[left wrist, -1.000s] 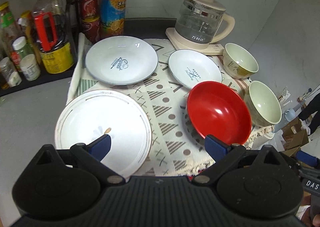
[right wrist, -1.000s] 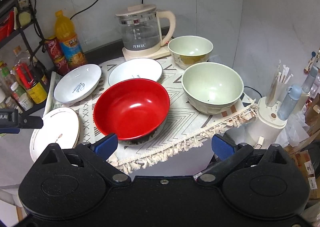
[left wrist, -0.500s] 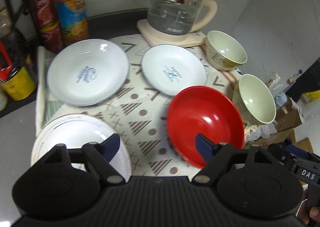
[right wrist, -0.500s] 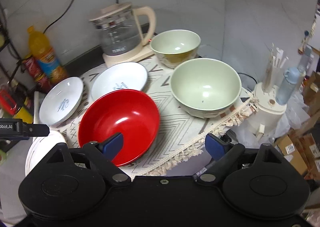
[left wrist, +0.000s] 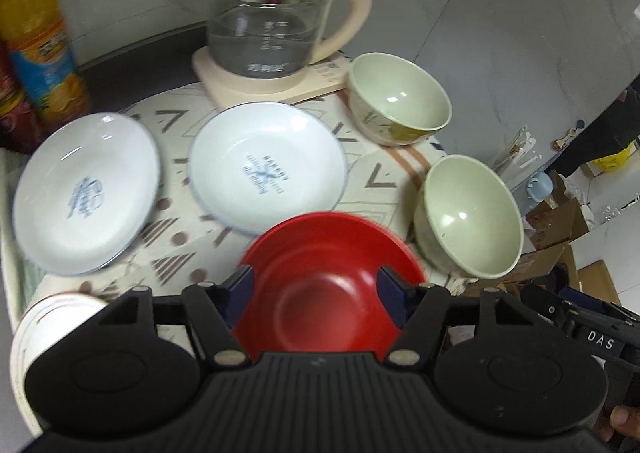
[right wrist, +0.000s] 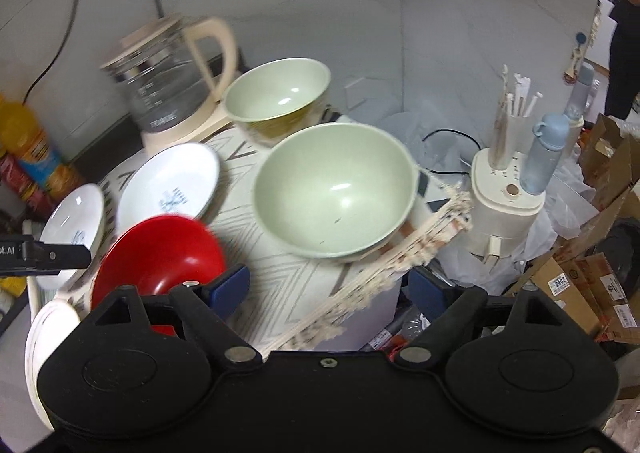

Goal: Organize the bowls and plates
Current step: 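Move both grippers toward the rim of the large pale green bowl, then close both grippers on the large pale green bowl rim and lift it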

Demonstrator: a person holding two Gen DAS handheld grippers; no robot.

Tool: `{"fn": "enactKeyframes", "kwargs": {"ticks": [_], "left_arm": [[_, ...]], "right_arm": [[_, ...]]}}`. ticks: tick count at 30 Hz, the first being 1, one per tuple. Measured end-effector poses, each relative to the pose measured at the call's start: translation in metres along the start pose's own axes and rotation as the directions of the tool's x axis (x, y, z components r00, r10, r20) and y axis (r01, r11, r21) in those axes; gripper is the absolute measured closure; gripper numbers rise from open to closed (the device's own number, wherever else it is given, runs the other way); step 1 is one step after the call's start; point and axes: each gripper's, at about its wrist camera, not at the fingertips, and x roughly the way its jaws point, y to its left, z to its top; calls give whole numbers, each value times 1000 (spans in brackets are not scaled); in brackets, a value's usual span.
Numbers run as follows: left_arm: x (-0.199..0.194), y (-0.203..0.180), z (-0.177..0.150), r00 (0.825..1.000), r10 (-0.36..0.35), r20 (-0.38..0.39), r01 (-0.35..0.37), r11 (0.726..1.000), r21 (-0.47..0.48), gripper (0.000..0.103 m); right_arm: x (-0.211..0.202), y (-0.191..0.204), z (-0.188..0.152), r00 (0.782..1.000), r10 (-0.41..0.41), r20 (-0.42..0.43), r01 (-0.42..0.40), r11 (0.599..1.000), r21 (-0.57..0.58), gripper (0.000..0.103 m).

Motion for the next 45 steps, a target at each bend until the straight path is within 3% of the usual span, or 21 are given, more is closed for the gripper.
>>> {"fn": "enactKeyframes", "kwargs": {"ticks": [7,10,17,22,24,27,32,37,42,45], "left_arm": [[26,-33,21,1000,-17,-13,18,1000,17,38],[38,-43,27,999,-25,-25,25,999,20,43],[59,-61,36,998,-47,-42,47,999,-4,51],[78,-72,40,995,-69,-73,69,998,-12,57],[84,-75,41,993,-81,-82,80,997,-17,59],[90,-80,44,993,-85,-86,83,996,-21,59],[100,-87,47,990,-102,-93,100,995,-29,59],[116,-97,49,988,-104,-118,102,995,-16,64],[138,-99,50,982,-94,-164,90,996,-29,82],[147,-99,51,981,-82,-177,77,997,-30,86]], "right_arm": [[22,-23,21,1000,3,-22,-3,1000,8,20],[31,-30,27,1000,5,-29,-5,1000,-5,20],[49,-43,37,997,36,-65,-37,999,-17,32],[66,-55,41,992,56,-109,-55,998,18,49],[72,-58,42,989,79,-128,-76,997,31,64],[80,-63,42,982,114,-151,-106,993,60,77],[85,-71,44,980,120,-160,-109,991,72,89],[89,-76,46,978,132,-161,-121,990,79,89],[96,-77,49,976,132,-175,-119,990,80,89],[103,-74,50,974,126,-189,-115,991,67,88]]}}
